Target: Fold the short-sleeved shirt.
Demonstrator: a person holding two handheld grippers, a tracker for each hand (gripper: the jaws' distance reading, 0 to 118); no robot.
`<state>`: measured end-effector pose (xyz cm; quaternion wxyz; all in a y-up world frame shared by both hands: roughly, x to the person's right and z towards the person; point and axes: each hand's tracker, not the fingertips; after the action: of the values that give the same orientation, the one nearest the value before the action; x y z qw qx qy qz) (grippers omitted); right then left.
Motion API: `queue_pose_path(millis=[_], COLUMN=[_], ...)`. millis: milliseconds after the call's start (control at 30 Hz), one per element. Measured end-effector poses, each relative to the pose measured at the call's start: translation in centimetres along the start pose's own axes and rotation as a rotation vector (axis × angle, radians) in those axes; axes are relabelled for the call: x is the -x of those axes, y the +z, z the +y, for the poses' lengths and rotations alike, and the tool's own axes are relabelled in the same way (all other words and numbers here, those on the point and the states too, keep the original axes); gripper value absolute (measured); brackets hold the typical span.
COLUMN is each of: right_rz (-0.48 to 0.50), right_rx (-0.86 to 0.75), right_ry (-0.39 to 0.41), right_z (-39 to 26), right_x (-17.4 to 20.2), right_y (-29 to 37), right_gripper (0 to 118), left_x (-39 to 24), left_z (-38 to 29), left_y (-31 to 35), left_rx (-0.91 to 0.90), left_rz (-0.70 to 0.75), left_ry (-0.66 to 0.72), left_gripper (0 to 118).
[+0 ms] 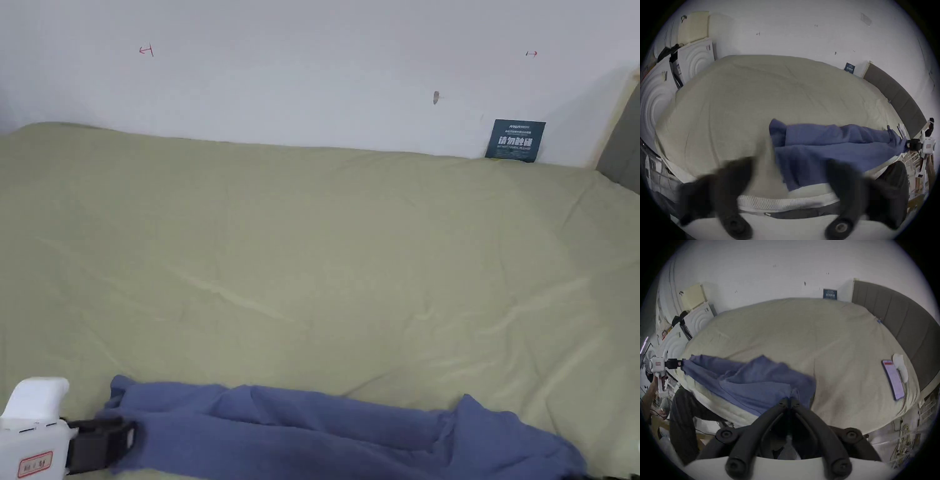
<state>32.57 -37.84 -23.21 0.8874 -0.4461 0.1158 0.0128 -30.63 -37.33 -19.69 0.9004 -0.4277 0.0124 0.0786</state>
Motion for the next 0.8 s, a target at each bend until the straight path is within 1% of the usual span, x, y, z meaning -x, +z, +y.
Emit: queue_pose_path(millis=[33, 67, 133, 200, 267, 300, 333, 367, 400, 433, 467, 500, 533, 600, 633, 700, 800], right_rz=[-0.013, -0.008, -0.023, -0.021, -0.009, -0.026, -0.035, -0.035, -0.059, -0.09, -0.085, -0.135, -0.159, -0.129, -0.153, -0.152, -0.166], right_rx=[-0.004, -0.023, -0.047, -0.125, -0.212, -0.273, -0.371, -0.445, -0.51, -0.591, -0.651, -0.732, -0.816, -0.834, -0.852, -0.862, -0.903], right_ry=[-0.008, -0.013, -0.027, -0.015, -0.009, -0.004, 0.0, 0.005, 0.007, 0.022, 0.056, 0.059, 0.065, 0.094, 0.088, 0.111, 0.106], right_z=[-0.1, -0.1, 0.8, 2.3, 4.4, 5.4, 6.5, 7.6, 8.6, 9.5, 10.2, 11.0, 11.3, 12.0, 12.1, 12.4, 12.2], right_x=[-0.1, -0.2, 0.1, 0.3, 1.7, 2.8, 3.9, 5.1, 6.6, 8.3, 9.6, 11.2, 12.4, 14.8, 15.7, 17.6, 18.7], right_y=[0.1, 0.3, 1.2, 2.4, 4.2, 5.2, 6.3, 7.4, 8.5, 9.5, 10.2, 10.8, 11.2, 11.8, 12.0, 12.6, 13.0], right_gripper=[69, 72, 72, 72, 72, 72, 71, 70, 69, 57, 20, 0, 0, 0, 0, 0, 0], left_x=[0.0, -0.2, -0.7, -1.6, -3.6, -4.7, -6.1, -7.7, -9.1, -10.9, -12.1, -14.0, -15.7, -17.2, -18.0, -19.0, -19.8], left_z=[0.0, 0.1, 1.1, 2.3, 4.3, 5.3, 6.2, 7.2, 8.1, 8.9, 9.1, 9.4, 9.7, 9.8, 9.8, 9.6, 9.0], left_y=[0.1, 0.9, 2.0, 3.5, 5.3, 6.2, 7.1, 8.1, 9.0, 9.9, 10.2, 10.8, 11.3, 11.0, 11.1, 11.4, 11.3], left_rx=[0.003, -0.031, -0.047, -0.114, -0.19, -0.235, -0.272, -0.329, -0.386, -0.443, -0.502, -0.573, -0.636, -0.687, -0.702, -0.735, -0.772], left_rz=[0.018, 0.033, 0.043, 0.046, 0.075, 0.05, 0.033, 0.026, 0.011, 0.019, 0.032, 0.044, 0.084, 0.08, 0.092, 0.08, 0.079], left_ry=[0.001, -0.004, 0.007, -0.006, -0.038, -0.047, -0.056, -0.06, -0.072, -0.075, -0.091, -0.124, -0.129, -0.16, -0.156, -0.151, -0.154], left_gripper=[111, 118, 118, 118, 118, 117, 112, 105, 93, 65, 32, 0, 0, 0, 0, 0, 0])
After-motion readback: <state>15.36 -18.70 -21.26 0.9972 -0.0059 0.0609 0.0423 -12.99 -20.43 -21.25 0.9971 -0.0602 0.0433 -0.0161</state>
